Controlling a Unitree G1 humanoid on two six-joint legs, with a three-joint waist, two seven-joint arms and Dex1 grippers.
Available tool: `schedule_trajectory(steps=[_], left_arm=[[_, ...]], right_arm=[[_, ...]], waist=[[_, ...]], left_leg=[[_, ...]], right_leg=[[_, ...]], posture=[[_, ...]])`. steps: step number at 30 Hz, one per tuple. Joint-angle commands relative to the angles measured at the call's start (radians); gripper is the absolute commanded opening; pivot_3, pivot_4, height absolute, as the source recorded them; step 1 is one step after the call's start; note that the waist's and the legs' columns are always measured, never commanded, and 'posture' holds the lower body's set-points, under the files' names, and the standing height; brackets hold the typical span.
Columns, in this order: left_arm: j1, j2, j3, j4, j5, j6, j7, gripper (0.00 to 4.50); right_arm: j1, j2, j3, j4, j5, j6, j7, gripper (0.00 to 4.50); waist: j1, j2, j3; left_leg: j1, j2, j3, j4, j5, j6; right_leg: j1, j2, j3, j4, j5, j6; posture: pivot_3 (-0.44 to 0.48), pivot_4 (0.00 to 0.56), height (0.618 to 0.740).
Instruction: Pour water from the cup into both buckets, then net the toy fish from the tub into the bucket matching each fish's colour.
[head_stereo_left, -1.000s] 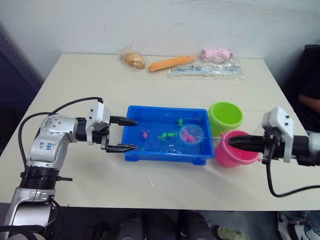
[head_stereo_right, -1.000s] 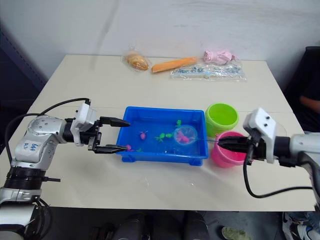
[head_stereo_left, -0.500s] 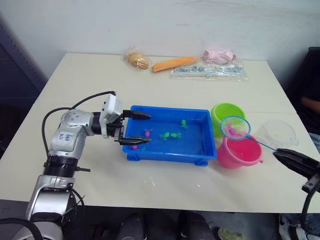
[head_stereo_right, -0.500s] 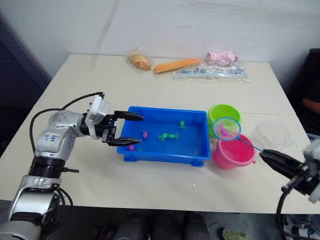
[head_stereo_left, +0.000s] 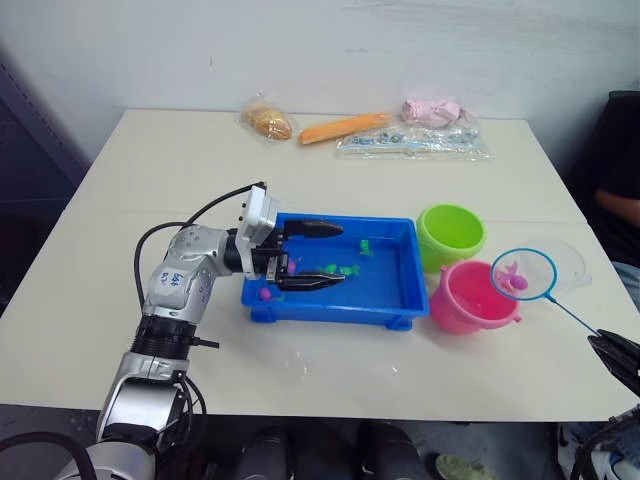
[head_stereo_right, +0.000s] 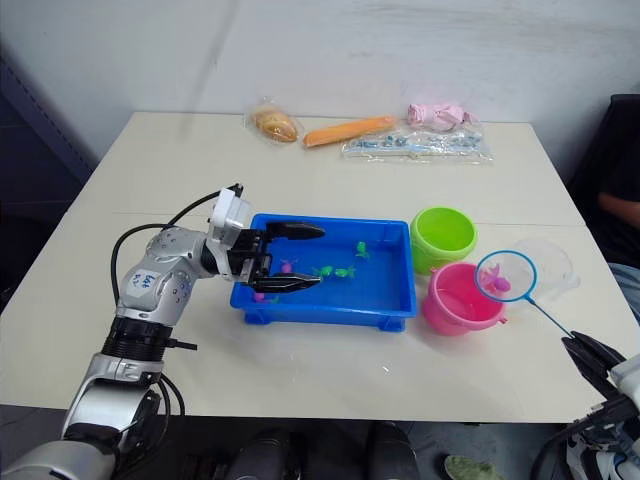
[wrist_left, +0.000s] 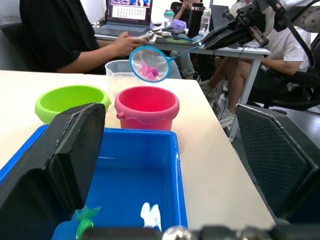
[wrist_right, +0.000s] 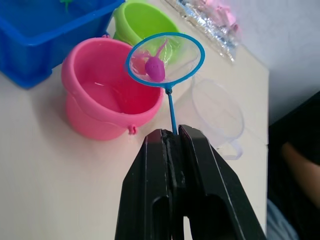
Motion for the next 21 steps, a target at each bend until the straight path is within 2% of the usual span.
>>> schedule_trajectory(steps=[1, 6, 11, 14, 17, 21], left_arm=[[0.002, -0.003, 0.002, -0.027, -0.005, -0.014, 0.003, 4.45], [0.006, 0.001, 0.002, -0.030, -0.001, -0.017, 0.010, 4.45], [0.014, 0.008, 0.007, -0.031, 0.002, -0.026, 0.011, 4.45], [0.021, 0.006, 0.002, -0.040, 0.004, -0.032, 0.014, 4.45], [0.046, -0.005, -0.010, -0.065, 0.011, -0.042, 0.030, 4.45], [0.056, -0.009, -0.011, -0.077, 0.014, -0.044, 0.041, 4.45]], right_arm=[[0.015, -0.005, 0.038, -0.016, -0.114, -0.083, -0.070, 0.00], [0.019, -0.029, 0.097, -0.012, -0.240, -0.171, -0.117, 0.00], [0.010, -0.066, 0.123, 0.043, -0.435, -0.368, -0.208, 0.00], [0.006, -0.067, 0.127, 0.079, -0.492, -0.456, -0.261, 0.00], [-0.006, -0.059, 0.136, 0.149, -0.653, -0.593, -0.389, 0.00], [-0.011, -0.062, 0.178, 0.212, -0.753, -0.671, -0.478, 0.00]], waist=[[0.000, 0.000, 0.000], [0.002, 0.000, 0.000], [0.001, 0.000, 0.000], [0.002, 0.000, 0.000], [0.000, 0.000, 0.000], [0.000, 0.000, 0.000]], left_leg=[[0.000, 0.000, 0.000, 0.000, 0.000, 0.000], [0.000, 0.000, 0.000, 0.000, 0.000, 0.000], [0.000, 0.000, 0.000, 0.000, 0.000, 0.000], [0.000, 0.000, 0.000, 0.000, 0.000, 0.000], [0.000, 0.000, 0.000, 0.000, 0.000, 0.000], [0.000, 0.000, 0.000, 0.000, 0.000, -0.001]], right_leg=[[0.000, 0.000, 0.000, 0.000, 0.000, 0.000], [0.000, -0.001, 0.000, 0.000, 0.000, 0.000], [0.000, -0.001, 0.000, 0.000, 0.000, 0.000], [0.000, -0.001, 0.000, -0.001, 0.000, 0.000], [0.000, -0.001, 0.000, -0.001, 0.000, 0.000], [0.000, -0.001, 0.000, -0.001, 0.000, 0.000]], posture=[[0.000, 0.150, 0.740], [0.000, 0.150, 0.740], [0.000, 0.150, 0.740], [0.000, 0.150, 0.740], [0.000, 0.150, 0.740], [0.000, 0.150, 0.740]])
